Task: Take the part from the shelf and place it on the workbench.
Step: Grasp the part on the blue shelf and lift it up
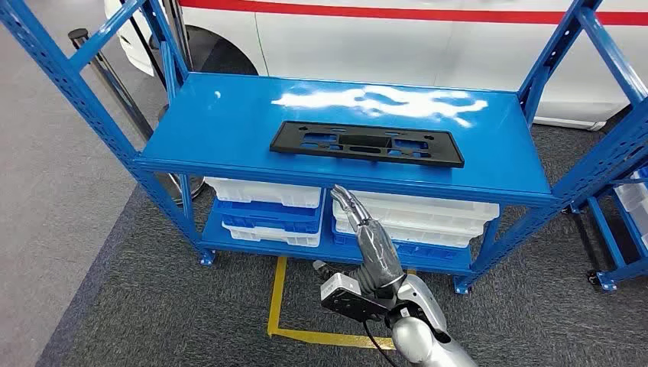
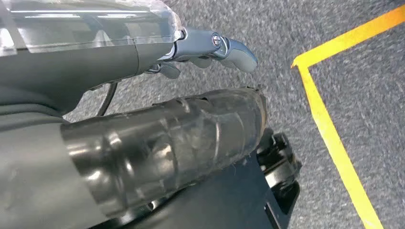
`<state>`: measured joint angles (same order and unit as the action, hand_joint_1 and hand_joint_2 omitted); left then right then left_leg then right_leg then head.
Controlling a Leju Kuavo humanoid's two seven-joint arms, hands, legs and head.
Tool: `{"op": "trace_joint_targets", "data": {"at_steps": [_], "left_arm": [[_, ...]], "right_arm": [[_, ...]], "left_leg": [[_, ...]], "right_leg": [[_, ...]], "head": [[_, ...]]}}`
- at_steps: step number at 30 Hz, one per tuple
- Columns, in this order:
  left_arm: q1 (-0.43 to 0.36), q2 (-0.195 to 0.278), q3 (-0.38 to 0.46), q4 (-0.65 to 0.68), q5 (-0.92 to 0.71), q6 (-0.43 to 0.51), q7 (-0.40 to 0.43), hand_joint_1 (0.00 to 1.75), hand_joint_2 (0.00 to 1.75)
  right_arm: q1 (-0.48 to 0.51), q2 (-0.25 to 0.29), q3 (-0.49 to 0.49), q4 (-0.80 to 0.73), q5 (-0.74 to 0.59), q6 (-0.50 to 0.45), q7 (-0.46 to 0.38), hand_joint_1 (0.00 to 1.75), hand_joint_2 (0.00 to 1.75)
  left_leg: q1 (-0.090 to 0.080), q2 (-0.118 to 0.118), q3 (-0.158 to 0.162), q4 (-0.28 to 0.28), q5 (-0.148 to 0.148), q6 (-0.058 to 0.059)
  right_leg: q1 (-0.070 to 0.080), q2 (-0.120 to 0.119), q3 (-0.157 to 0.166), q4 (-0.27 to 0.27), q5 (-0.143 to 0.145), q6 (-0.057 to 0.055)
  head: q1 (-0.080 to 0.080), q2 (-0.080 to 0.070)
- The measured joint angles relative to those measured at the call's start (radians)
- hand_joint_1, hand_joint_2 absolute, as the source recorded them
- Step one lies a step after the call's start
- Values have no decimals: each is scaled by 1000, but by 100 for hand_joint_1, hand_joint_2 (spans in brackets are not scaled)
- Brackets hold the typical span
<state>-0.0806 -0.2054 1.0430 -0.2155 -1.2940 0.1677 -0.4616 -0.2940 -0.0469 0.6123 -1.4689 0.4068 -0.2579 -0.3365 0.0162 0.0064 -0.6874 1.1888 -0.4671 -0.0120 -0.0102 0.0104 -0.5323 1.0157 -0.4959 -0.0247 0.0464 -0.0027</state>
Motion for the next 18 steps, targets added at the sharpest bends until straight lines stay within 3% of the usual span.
{"op": "trace_joint_targets", "data": {"at_steps": [1, 4, 9, 15, 16, 18], "left_arm": [[0, 0, 0, 0, 0, 0, 0, 0, 0], [-2, 0, 0, 1, 0, 0, 0, 0, 0], [-4, 1, 0, 2, -5, 0, 0, 0, 0], [-4, 1, 0, 2, -5, 0, 0, 0, 0], [-5, 1, 0, 2, -6, 0, 0, 0, 0], [-6, 1, -1, 2, -6, 0, 0, 0, 0]], "right_arm": [[1, -1, -2, -1, 0, 0, 0, 0, 175], [3, -4, -9, -5, 0, -1, 0, 0, 175], [9, -8, -18, -21, 11, -5, 1, 0, 175], [9, -8, -20, -24, 14, -6, 1, 0, 175], [8, -9, -21, -25, 16, -7, 1, 0, 175], [15, -14, -28, -27, 28, -15, 1, 0, 175]], "left_leg": [[0, 0, 15, -43, 25, 2], [-6, -1, 63, -150, 49, 15], [-5, -3, 100, -176, 20, 48], [-5, -3, 109, -179, 17, 53], [-5, -3, 110, -179, 15, 54], [-5, -3, 126, -180, 1, 60]], "right_leg": [[0, 0, 6, 1, -5, 2], [3, 1, 16, 2, -25, 18], [0, -2, 19, 37, -36, 40], [-1, -3, 7, 62, -40, 41], [-1, -4, -1, 77, -43, 41], [-2, -4, -88, 197, -81, 47]], "head": [[0, 0], [1, 0], [2, 0], [3, 0], [3, 0], [2, 0]]}}
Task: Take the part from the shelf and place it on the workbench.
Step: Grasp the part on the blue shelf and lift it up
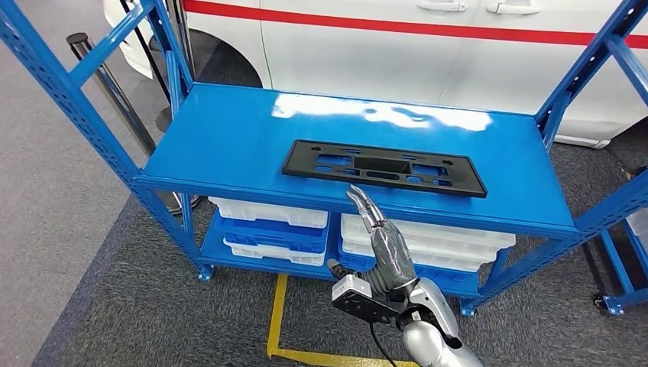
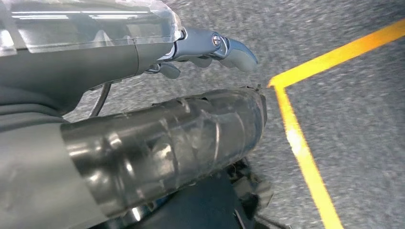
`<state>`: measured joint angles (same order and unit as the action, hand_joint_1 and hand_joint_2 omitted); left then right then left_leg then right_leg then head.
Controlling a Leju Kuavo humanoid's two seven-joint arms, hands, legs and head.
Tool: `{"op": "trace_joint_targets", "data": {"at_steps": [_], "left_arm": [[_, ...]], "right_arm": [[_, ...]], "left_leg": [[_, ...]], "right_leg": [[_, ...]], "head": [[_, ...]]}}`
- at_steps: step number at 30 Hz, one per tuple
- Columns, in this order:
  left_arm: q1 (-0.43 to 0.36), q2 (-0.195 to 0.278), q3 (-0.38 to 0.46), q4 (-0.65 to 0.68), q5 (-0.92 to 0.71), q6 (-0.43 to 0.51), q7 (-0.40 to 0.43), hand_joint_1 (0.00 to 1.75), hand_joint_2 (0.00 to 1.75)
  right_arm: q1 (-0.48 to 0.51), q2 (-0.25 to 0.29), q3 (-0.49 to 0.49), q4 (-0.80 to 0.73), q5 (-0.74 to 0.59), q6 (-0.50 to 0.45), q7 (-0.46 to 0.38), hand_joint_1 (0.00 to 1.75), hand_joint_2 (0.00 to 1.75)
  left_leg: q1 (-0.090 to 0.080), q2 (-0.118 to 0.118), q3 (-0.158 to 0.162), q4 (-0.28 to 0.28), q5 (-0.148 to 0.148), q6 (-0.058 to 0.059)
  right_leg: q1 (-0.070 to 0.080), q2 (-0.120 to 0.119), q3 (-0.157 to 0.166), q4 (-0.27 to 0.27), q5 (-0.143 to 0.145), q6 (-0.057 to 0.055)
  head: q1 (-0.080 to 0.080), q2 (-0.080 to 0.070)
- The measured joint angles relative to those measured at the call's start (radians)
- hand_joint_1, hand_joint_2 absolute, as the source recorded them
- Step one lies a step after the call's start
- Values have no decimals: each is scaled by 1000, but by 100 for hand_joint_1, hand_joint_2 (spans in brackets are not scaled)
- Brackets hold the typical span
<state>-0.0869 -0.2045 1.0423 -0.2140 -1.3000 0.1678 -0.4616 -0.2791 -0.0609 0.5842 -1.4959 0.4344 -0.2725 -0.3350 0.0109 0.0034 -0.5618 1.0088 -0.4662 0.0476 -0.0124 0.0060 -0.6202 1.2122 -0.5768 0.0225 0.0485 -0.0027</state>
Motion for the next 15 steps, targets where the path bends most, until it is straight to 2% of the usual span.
{"op": "trace_joint_targets", "data": {"at_steps": [1, 2, 4, 6, 7, 9, 11, 12, 13, 14, 15], "left_arm": [[1, 0, 0, 0, 0, 0, 0, 0, 0], [0, -1, 0, 1, 0, 0, 0, 0, 0], [-1, -1, 0, 3, 0, 0, 0, 0, 0], [-3, -1, -1, 3, 1, 0, 0, 0, 0], [-4, -1, -1, 3, 1, 0, -1, 0, 0], [-5, -1, -1, 3, 1, 0, -1, 0, 0], [-3, -1, -1, 3, 0, 1, -1, 0, 0], [-2, -1, -1, 3, 0, 2, -1, 0, 0], [0, -1, -1, 3, 0, 2, -1, 0, 0], [2, -1, -1, 3, 0, 3, -1, 0, 0], [4, 0, -1, 3, 0, 3, -1, 0, 0]], "right_arm": [[6, -6, -6, -2, 9, -5, 1, 0, 175], [13, -12, -12, -5, 18, -10, 2, 0, 175], [21, -21, -21, -12, 27, -16, 3, 0, 175], [23, -24, -25, -18, 28, -18, 4, 0, 175], [22, -25, -26, -20, 28, -19, 3, 0, 175], [23, -25, -28, -24, 32, -22, 3, 0, 175], [26, -25, -29, -25, 40, -28, 3, 0, 175], [29, -25, -30, -26, 45, -32, 3, 0, 175], [33, -25, -32, -28, 49, -35, 3, 0, 175], [36, -26, -34, -31, 54, -39, 3, 0, 175], [39, -27, -37, -35, 58, -41, 4, 0, 175]], "left_leg": [[0, -1, 25, -1, -22, -1], [-1, -2, 51, -1, -47, -8], [-3, -5, 97, -2, -85, -28], [-3, -5, 100, 19, -84, -40], [-2, -5, 86, 51, -81, -44], [0, -4, 25, 157, -100, -50], [0, -4, -53, 252, -153, -54], [0, -4, -81, 270, -169, -54], [0, -4, -97, 260, -166, -51], [-2, -5, -98, 220, -136, -45], [-5, -5, -91, 159, -81, -36]], "right_leg": [[0, -1, -37, -6, 35, 0], [3, -3, -66, -25, 68, -3], [8, -4, -54, -157, 169, -21], [9, 0, -38, -165, 161, -37], [8, 0, -23, -169, 154, -45], [9, 0, 5, -176, 135, -55], [12, 2, 28, -176, 113, -60], [15, 3, 41, -176, 102, -61], [18, 6, 56, -176, 91, -62], [21, 8, 73, -176, 79, -62], [23, 9, 89, -177, 66, -61]], "head": [[0, 0], [-1, 0], [-3, 0], [-4, 0], [-5, 0], [-5, 0], [-5, 0], [-5, 0], [-5, 0], [-5, 0], [-5, 0]]}}
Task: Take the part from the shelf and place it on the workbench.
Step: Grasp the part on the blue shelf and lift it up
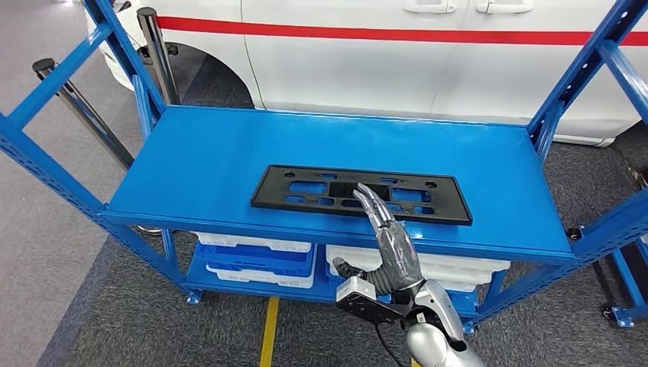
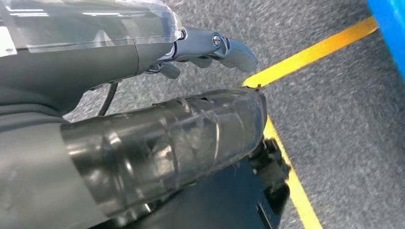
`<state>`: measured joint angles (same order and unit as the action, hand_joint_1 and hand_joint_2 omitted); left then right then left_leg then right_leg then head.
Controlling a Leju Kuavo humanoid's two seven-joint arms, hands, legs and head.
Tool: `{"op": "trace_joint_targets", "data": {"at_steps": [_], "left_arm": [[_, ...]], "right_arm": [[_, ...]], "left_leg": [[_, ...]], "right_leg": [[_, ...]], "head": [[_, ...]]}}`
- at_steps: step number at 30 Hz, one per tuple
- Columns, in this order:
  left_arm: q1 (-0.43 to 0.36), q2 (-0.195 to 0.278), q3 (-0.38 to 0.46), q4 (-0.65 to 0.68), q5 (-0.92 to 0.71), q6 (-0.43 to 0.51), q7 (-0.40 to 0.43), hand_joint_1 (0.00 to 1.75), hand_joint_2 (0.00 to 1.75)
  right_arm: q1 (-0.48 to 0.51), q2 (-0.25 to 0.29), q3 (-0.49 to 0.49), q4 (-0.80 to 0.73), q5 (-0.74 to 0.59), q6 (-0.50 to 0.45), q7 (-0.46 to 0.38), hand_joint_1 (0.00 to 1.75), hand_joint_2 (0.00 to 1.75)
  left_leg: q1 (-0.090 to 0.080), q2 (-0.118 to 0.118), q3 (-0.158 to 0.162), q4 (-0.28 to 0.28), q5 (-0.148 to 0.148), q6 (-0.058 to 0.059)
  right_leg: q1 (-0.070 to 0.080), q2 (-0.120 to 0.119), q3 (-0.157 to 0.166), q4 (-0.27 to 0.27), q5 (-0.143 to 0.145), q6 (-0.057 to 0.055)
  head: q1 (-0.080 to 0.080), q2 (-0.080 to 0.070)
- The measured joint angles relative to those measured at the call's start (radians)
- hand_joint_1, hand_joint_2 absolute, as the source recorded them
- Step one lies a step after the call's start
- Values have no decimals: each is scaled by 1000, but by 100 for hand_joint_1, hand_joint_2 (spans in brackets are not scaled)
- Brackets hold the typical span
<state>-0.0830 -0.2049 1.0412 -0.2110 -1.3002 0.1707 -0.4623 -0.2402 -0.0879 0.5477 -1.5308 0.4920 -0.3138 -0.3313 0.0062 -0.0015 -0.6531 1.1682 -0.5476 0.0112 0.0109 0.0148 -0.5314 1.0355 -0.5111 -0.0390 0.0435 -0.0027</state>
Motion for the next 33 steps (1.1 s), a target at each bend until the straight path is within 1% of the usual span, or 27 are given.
{"op": "trace_joint_targets", "data": {"at_steps": [1, 2, 3, 5, 7, 8, 9, 11, 12, 13, 14, 15, 16, 17, 18, 19, 21, 22, 24, 25, 26, 27, 28, 29, 30, 32, 33], "left_arm": [[1, 1, 0, 0, 0, 0, 0, 0, 0], [2, 2, 0, 0, 0, 0, 0, 0, 0], [2, 3, 0, 0, -1, 1, 0, 0, 0], [2, 4, 0, 0, -1, 1, -1, 0, 0], [2, 4, -1, 0, -1, 1, -1, 0, 0], [1, 4, -1, 0, -1, 1, -1, 0, 0], [-2, 4, -1, 0, -1, 1, -1, 0, 0], [-6, 4, -1, 0, -1, 0, -1, 0, 0], [-6, 4, -1, 0, -1, 0, 0, 0, 0], [-4, 3, -2, 0, -1, 0, 0, 0, 0], [-2, 3, -2, 0, -1, 0, 0, 0, 0], [-1, 3, -2, 0, -1, 0, 1, 0, 0], [1, 2, -2, 0, -1, 0, 1, 0, 0], [0, 2, -2, 0, -1, 0, 1, 0, 0], [-2, 1, -3, 0, -1, -1, 1, 0, 0], [-4, 1, -3, 0, -1, -1, 1, 0, 0], [-10, 1, -3, 1, -1, -2, 1, 0, 0], [-11, 1, -3, 1, -2, -2, 1, 0, 0], [-12, 1, -3, 1, -2, -1, 2, 0, 0], [-11, 1, -4, 1, -2, -1, 2, 0, 0], [-10, 1, -4, 1, -3, 0, 2, 0, 0], [-9, 1, -4, 1, -3, 0, 3, 0, 0], [-9, 1, -4, 1, -3, 0, 3, 0, 0], [-8, 1, -4, 1, -3, 1, 4, 0, 0], [-8, 1, -4, 1, -3, 5, 7, 0, 0], [-10, 1, -4, 0, -4, 20, 15, 0, 0], [-10, 1, -5, 0, -7, 29, 19, 0, 0]], "right_arm": [[3, -2, -3, -3, 4, -2, 0, 0, 175], [5, -3, -7, -6, 8, -3, 2, 0, 175], [8, -5, -11, -8, 12, -3, 3, 0, 175], [15, -9, -18, -15, 21, -3, 5, 0, 175], [19, -14, -26, -24, 31, -3, 6, 0, 175], [19, -18, -30, -28, 36, -2, 7, 0, 175], [19, -22, -34, -30, 40, -1, 8, 0, 175], [24, -30, -40, -31, 45, -1, 10, 0, 175], [27, -33, -42, -31, 47, -1, 11, 0, 175], [30, -36, -44, -31, 48, -1, 12, 0, 175], [32, -39, -45, -31, 48, 0, 14, 0, 175], [33, -41, -46, -31, 49, 0, 15, 0, 175], [34, -43, -47, -31, 50, 0, 16, 0, 175], [35, -46, -49, -31, 51, 0, 16, 0, 175], [37, -47, -50, -31, 52, 2, 17, 0, 175], [39, -48, -51, -32, 55, 3, 18, 0, 175], [41, -51, -52, -37, 60, 5, 19, 0, 175], [41, -52, -53, -39, 63, 5, 20, 0, 175], [40, -54, -54, -41, 66, 8, 22, 0, 175], [41, -55, -54, -41, 66, 10, 23, 0, 175], [41, -55, -54, -41, 67, 12, 23, 0, 175], [42, -55, -54, -40, 67, 14, 24, 0, 175], [42, -55, -54, -40, 67, 15, 24, 0, 175], [42, -55, -54, -40, 67, 16, 25, 0, 175], [42, -55, -54, -40, 68, 17, 26, 0, 175], [42, -55, -54, -40, 73, 24, 32, 0, 175], [42, -55, -54, -40, 77, 29, 36, 0, 175]], "left_leg": [[-5, -1, 6, -50, 51, 10], [-11, -2, 12, -94, 90, 19], [-17, -3, 16, -118, 116, 27], [-24, -3, 30, -138, 116, 38], [-20, -2, 60, -162, 113, 47], [-17, -2, 77, -172, 110, 51], [-15, -1, 92, -180, 105, 53], [-13, -2, 112, -185, 89, 55], [-11, -3, 124, -184, 78, 52], [-8, -3, 139, -184, 66, 49], [-5, -4, 156, -183, 52, 44], [0, -4, 174, -181, 37, 38], [3, -4, 188, -179, 21, 31], [5, -5, 200, -174, 7, 24], [5, -6, 204, -171, -5, 16], [5, -6, 206, -169, -14, 9], [6, -6, 202, -161, -12, -4], [8, -5, 190, -136, 0, -8], [10, -5, 122, -28, 17, -13], [11, -4, 78, 36, 5, -14], [11, -4, 37, 87, -24, -15], [12, -4, 5, 116, -59, -15], [11, -4, -14, 120, -80, -14], [10, -4, -21, 100, -75, -10], [8, -4, -13, 51, -39, -3], [-1, -4, 20, -69, 59, 14], [-6, -5, 31, -112, 84, 22]], "right_leg": [[2, 0, 15, -1, -12, 2], [1, 1, 26, -2, -22, 5], [-1, 2, 33, -5, -29, 9], [-6, 3, 43, -5, -33, 20], [-7, -1, 39, 25, -29, 30], [-8, -2, 20, 62, -31, 34], [-11, -3, -12, 113, -40, 39], [-19, -4, -97, 221, -81, 50], [-24, -4, -135, 254, -99, 57], [-28, -5, -161, 262, -104, 63], [-33, -6, -173, 239, -86, 70], [-37, -8, -169, 188, -44, 76], [-42, -11, -163, 123, 19, 81], [-44, -14, -158, 70, 67, 81], [-43, -15, -155, 36, 104, 77], [-42, -15, -157, 21, 121, 70], [-37, -11, -154, 23, 114, 51], [-38, -11, -149, 20, 110, 44], [-38, -12, -129, 9, 101, 31], [-36, -13, -118, 4, 95, 27], [-34, -13, -109, 2, 88, 23], [-31, -12, -99, 1, 81, 20], [-27, -10, -90, 1, 74, 18], [-23, -8, -80, 1, 67, 17], [-19, -7, -70, 1, 61, 15], [-13, -5, -53, 0, 51, 16], [-12, -4, -49, 0, 47, 18]], "head": [[2, 0], [3, 0], [4, 0], [3, 0], [3, 0], [4, 0], [4, 0], [5, 0], [5, 0], [5, 0], [5, 0], [5, 0], [6, 0], [5, 0], [4, 0], [2, 0], [-1, 0], [-1, 0], [-1, 0], [-1, 0], [-2, 0], [-2, 0], [-2, 0], [-2, 0], [-2, 0], [-1, 0], [-1, 0]]}}
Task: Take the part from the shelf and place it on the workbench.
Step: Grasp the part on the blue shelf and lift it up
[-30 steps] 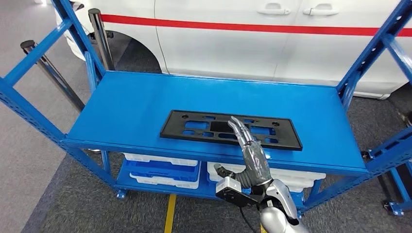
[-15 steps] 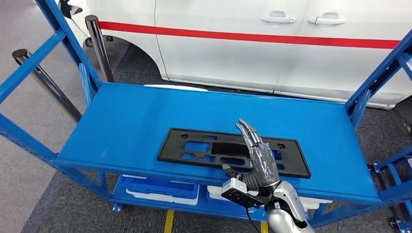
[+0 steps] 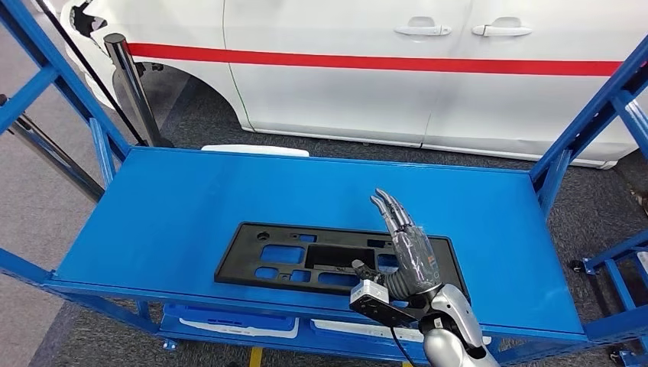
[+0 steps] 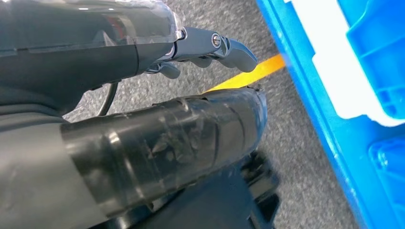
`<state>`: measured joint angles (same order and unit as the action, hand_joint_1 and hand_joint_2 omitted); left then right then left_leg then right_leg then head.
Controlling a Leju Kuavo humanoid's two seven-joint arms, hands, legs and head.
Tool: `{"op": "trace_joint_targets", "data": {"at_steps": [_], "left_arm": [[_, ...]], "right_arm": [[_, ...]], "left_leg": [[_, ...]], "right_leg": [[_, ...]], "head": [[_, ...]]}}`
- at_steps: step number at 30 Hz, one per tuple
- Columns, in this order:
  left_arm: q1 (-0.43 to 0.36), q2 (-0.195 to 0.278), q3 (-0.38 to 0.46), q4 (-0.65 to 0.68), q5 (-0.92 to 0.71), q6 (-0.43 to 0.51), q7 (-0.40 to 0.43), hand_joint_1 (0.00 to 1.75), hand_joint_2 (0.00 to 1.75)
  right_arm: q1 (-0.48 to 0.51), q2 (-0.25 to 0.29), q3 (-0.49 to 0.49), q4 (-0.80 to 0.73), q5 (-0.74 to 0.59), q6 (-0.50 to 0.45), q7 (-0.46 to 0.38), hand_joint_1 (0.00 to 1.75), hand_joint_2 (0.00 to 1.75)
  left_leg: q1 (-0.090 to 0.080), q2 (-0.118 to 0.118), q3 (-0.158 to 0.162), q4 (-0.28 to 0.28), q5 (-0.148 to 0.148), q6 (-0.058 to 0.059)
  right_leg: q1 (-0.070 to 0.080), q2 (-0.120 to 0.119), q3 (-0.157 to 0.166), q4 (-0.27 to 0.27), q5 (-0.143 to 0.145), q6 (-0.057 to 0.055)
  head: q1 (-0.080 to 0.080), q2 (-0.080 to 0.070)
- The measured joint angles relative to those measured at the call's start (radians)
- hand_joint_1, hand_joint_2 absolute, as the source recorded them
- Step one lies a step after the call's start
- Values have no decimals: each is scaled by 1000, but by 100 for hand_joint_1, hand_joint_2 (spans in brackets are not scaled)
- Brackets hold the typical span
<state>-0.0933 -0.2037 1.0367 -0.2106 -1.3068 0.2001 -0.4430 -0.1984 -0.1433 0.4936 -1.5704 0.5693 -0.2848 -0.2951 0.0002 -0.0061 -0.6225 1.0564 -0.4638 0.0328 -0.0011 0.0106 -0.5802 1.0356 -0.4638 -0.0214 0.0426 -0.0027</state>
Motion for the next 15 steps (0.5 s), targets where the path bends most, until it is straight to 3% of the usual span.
{"op": "trace_joint_targets", "data": {"at_steps": [3, 6, 9, 10, 11, 12, 14, 15], "left_arm": [[-1, 0, -4, 0, -6, 25, 12, 0, 0], [-1, -2, -8, 0, -9, 38, 16, 0, 0], [-4, -3, -9, 0, -11, 42, 17, 0, 0], [-4, -3, -9, 0, -12, 42, 18, 0, 0], [-3, -3, -9, 0, -12, 42, 18, 0, 0], [-2, -3, -10, 0, -12, 42, 19, 0, 0], [-1, -3, -11, 0, -13, 42, 20, 0, 0], [-1, -4, -11, 0, -13, 42, 20, 0, 0]], "right_arm": [[0, -5, 1, 1, 17, 28, 17, 0, 175], [-8, -29, 3, 4, 39, 79, 39, 0, 175], [-17, -67, 8, 17, 48, 142, 58, 0, 175], [-18, -81, 11, 23, 48, 159, 62, 0, 175], [-19, -95, 14, 29, 47, 174, 64, 0, 175], [-22, -107, 16, 34, 45, 186, 65, 0, 175], [-30, -126, 20, 40, 37, 206, 66, 0, 175], [-34, -133, 22, 42, 31, 215, 66, 0, 175]], "left_leg": [[-9, -2, 8, -30, 13, 11], [-1, 1, 27, -57, 44, 20], [0, 2, 32, -67, 47, 26], [-1, 2, 32, -66, 45, 27], [-1, 1, 32, -64, 43, 27], [0, 1, 32, -61, 40, 26], [0, 0, 33, -50, 32, 21], [-1, 0, 31, -43, 27, 16]], "right_leg": [[-4, 2, 4, -3, -7, 15], [-4, -1, -1, 25, -33, 32], [-8, -4, -78, 184, -119, 43], [-10, -4, -103, 231, -133, 47], [-13, -4, -114, 247, -128, 50], [-14, -4, -107, 226, -104, 52], [-18, -5, -54, 106, -34, 53], [-17, -5, -29, 50, -13, 51]], "head": [[-4, 0], [-4, 0], [-3, 0], [-3, 0], [-3, 0], [-3, 0], [-3, 0], [-3, 0]]}}
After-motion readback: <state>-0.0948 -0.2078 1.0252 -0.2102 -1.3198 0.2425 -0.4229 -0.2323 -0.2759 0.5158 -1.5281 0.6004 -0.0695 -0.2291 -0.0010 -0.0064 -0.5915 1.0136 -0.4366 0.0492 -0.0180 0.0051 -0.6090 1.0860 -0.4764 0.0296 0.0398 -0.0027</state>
